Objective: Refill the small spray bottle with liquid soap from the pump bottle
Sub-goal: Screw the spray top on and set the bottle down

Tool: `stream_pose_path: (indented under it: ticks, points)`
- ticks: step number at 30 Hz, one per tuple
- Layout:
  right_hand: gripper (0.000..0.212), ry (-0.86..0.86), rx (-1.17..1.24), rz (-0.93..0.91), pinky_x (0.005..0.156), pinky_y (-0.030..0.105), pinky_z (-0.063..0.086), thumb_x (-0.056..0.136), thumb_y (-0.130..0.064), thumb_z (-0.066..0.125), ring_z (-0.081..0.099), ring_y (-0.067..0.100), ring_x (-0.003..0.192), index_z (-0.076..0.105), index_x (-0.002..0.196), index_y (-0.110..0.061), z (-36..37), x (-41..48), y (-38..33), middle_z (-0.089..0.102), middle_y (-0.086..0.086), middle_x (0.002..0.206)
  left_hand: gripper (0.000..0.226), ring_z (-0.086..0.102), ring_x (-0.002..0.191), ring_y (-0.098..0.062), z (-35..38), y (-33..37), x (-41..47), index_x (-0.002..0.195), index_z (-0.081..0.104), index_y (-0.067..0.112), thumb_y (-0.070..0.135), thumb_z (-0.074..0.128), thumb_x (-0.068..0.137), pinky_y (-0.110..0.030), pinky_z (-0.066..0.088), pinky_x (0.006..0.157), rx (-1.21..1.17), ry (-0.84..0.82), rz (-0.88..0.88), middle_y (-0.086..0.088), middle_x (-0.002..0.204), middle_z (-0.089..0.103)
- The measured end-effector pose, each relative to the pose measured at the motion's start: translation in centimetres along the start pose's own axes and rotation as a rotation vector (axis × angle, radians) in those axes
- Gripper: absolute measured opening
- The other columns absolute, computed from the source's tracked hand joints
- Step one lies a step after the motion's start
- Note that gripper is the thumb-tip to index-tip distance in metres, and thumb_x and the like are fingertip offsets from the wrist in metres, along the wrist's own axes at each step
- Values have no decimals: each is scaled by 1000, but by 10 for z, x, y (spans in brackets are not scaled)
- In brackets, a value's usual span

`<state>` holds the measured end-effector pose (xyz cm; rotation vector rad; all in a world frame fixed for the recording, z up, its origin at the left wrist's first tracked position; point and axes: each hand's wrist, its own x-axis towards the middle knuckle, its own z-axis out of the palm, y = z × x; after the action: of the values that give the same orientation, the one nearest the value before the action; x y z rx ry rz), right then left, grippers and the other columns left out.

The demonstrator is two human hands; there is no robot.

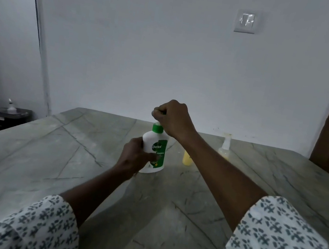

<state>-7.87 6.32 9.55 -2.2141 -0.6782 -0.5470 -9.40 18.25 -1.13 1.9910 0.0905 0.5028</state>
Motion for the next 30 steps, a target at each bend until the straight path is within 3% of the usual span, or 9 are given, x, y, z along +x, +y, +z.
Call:
stream_pose_path:
  ticks: [2,3,6,12,14,17,22,27,30]
  points:
    - [23,-24,65,25,79,29,49,88,-20,64,66,16,89,67,67,-11,0,2,2,72,6,88,46,67,95,-25,-4,-2,10,115,66,9,7,83,73,-36,53,82,-15,-61,-11,-11,114,71]
    - [23,-45,85,31,89,32,48,86,-29,68,65,19,100,72,96,-9,-2,3,0,71,10,104,44,67,98,-26,-7,-2,14,113,65,10,5,82,73,-37,53,83,-20,-94,-14,-11,114,71]
    - [77,-16,75,45,105,40,43,80,-49,69,52,25,127,43,142,-11,-15,3,2,52,16,139,44,66,109,-31,-17,-2,30,116,63,4,1,79,75,-53,52,97,-28,-179,-9,-14,118,69]
    - [24,176,-59,152,78,43,58,83,-23,69,71,26,71,73,84,1,-59,-25,73,73,17,77,45,66,109,-35,-25,-13,55,120,61,-2,-7,75,77,-53,54,93,-131,-261,-17,-19,117,69]
    - [18,137,-9,260,66,37,60,82,-15,70,70,25,61,71,82,3,-64,-40,104,71,16,68,46,67,107,-33,-23,-16,61,122,60,-1,-8,73,78,-46,57,86,-157,-278,-16,-17,116,69]
    - [31,-34,63,413,55,28,58,78,-16,78,70,24,61,67,98,3,-46,-55,139,71,17,77,47,68,100,-24,-18,-21,69,125,58,2,-8,71,81,-37,58,78,-176,-308,-9,-12,113,69]
    - [79,-92,93,432,71,32,54,67,-34,85,66,23,86,50,131,-3,-1,-44,162,65,10,113,47,69,98,-20,-13,-27,78,124,59,4,-8,72,80,-27,58,68,-194,-312,-3,-6,108,71]
    - [42,-34,-30,390,60,25,37,69,-39,83,57,17,77,63,94,-12,23,-29,172,65,1,84,50,67,103,-24,-11,-35,82,128,56,3,-8,70,82,-40,55,87,-199,-310,26,-12,116,68]
    - [30,-27,-39,378,58,26,36,73,-34,80,56,19,72,61,80,-12,28,-29,175,58,0,71,48,69,99,-19,-11,-39,84,125,57,4,-8,70,81,-31,58,80,-209,-312,61,-8,112,70]
